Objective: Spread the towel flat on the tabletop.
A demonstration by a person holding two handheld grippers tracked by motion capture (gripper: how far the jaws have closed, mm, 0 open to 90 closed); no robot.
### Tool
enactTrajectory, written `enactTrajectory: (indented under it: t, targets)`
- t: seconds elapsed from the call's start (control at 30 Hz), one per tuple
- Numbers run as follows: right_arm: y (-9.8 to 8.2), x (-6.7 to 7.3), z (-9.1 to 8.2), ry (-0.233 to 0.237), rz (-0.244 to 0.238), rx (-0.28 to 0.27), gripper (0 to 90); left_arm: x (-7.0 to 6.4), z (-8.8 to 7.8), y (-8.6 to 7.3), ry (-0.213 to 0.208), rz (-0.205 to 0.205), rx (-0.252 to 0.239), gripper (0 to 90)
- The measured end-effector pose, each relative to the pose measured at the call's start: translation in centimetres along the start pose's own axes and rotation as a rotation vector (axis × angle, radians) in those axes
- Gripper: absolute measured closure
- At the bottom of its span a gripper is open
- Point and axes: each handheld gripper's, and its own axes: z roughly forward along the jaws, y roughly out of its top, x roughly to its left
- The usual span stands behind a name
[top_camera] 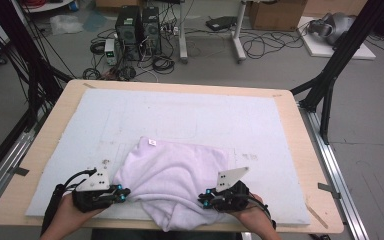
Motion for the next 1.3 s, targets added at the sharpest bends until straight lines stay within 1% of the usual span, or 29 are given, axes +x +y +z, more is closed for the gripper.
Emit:
enactTrajectory:
  t: [0.03,0.07,0.13,0.2,0.23,0.3,0.33,0.4,0.47,0.53,0.57,0.6,0.63,0.67,0.7,0.73,0.77,0.8,0.87,0.9,1.0,1.07,1.1,1.13,1.17,1.2,1.23,1.27,1.3]
  targets:
    - [0.0,0.2,-0.2,0.006,0.004,-0.002,80.1,-0.1,0.0,0.0,0.003,0.0,-0.004,87.2]
    - [0.0,0.2,-0.4,0.001,0.004,-0.011,77.8,0.0,-0.1,0.1,0.004,0.002,-0.003,85.0]
    - [0.2,-0.1,-1.0,-0.008,0.019,-0.032,72.1,0.6,-0.4,0.3,0.017,-0.021,-0.017,70.5]
    - [0.4,-0.9,-1.6,-0.027,0.032,-0.054,69.4,1.6,-0.6,0.7,0.039,-0.042,-0.04,65.1]
    - [0.5,-1.3,-1.9,-0.039,0.036,-0.059,68.2,2.1,-0.7,1.0,0.05,-0.059,-0.055,61.8]
    - [0.7,-2.5,-2.5,-0.079,0.046,-0.063,66.5,3.2,-0.8,1.6,0.068,-0.073,-0.079,60.1]
    - [0.8,-3.2,-2.7,-0.1,0.054,-0.065,66.3,3.9,-0.8,2.0,0.076,-0.073,-0.085,59.5]
    - [0.9,-4.5,-3.1,-0.132,0.075,-0.079,65.5,5.0,-0.6,2.8,0.088,-0.086,-0.101,58.7]
    - [1.1,-5.7,-3.3,-0.152,0.089,-0.077,64.0,6.3,-0.3,3.5,0.104,-0.089,-0.106,58.7]
    - [1.4,-6.7,-3.5,-0.173,0.088,-0.078,62.2,7.6,0.3,4.0,0.126,-0.096,-0.097,58.8]
    - [1.5,-7.1,-3.7,-0.175,0.095,-0.084,61.5,8.2,0.7,4.2,0.126,-0.109,-0.094,58.7]
    - [1.5,-7.4,-3.8,-0.18,0.103,-0.093,61.0,8.8,1.1,4.3,0.132,-0.111,-0.086,58.8]
    - [1.6,-7.8,-4.0,-0.193,0.104,-0.095,61.0,9.3,1.6,4.3,0.148,-0.113,-0.079,58.9]
    - [1.5,-8.1,-4.0,-0.211,0.108,-0.088,61.0,9.9,2.2,4.2,0.157,-0.126,-0.073,59.2]
    - [1.4,-8.6,-4.0,-0.225,0.118,-0.081,60.9,10.4,2.7,4.0,0.155,-0.139,-0.06,59.1]
    - [1.1,-9.0,-3.9,-0.226,0.137,-0.073,60.1,10.9,3.2,3.8,0.157,-0.156,-0.045,59.1]
    - [0.9,-9.4,-3.7,-0.235,0.152,-0.05,58.8,11.4,3.7,3.6,0.163,-0.175,-0.033,59.0]
    - [0.6,-9.8,-3.5,-0.247,0.16,-0.036,58.2,11.8,4.2,3.4,0.164,-0.185,-0.025,58.7]
    - [0.0,-10.6,-3.1,-0.265,0.185,-0.014,56.4,12.3,5.0,3.1,0.169,-0.201,-0.008,57.5]
    - [-0.3,-10.9,-2.9,-0.266,0.205,-0.003,55.9,12.5,5.3,3.0,0.168,-0.2,0.004,56.4]
    - [-1.1,-12.0,-2.1,-0.275,0.233,0.04,55.2,12.6,6.3,2.8,0.171,-0.192,0.036,56.5]
    - [-1.4,-12.4,-1.5,-0.268,0.251,0.071,56.2,12.7,6.9,2.6,0.168,-0.198,0.066,60.4]
    - [-1.5,-12.5,-1.4,-0.276,0.249,0.055,59.1,12.8,6.9,2.6,0.167,-0.21,0.056,64.0]
    - [-1.4,-12.5,-1.3,-0.284,0.244,0.052,62.1,13.0,6.8,2.6,0.158,-0.223,0.056,69.7]
    - [-1.4,-12.4,-1.2,-0.292,0.237,0.056,65.8,13.0,6.7,2.6,0.156,-0.228,0.057,79.7]
    - [-1.3,-12.3,-1.1,-0.296,0.233,0.056,70.5,12.9,6.6,2.7,0.161,-0.219,0.066,83.0]
    - [-1.3,-12.3,-1.0,-0.293,0.228,0.054,76.3,12.8,6.6,2.8,0.166,-0.212,0.067,84.9]
    - [-1.2,-12.3,-0.9,-0.272,0.23,0.051,85.6,12.7,6.5,2.8,0.167,-0.206,0.065,85.5]
    - [-1.1,-12.4,-0.8,-0.257,0.222,0.048,87.1,12.6,6.4,2.9,0.174,-0.203,0.058,85.8]
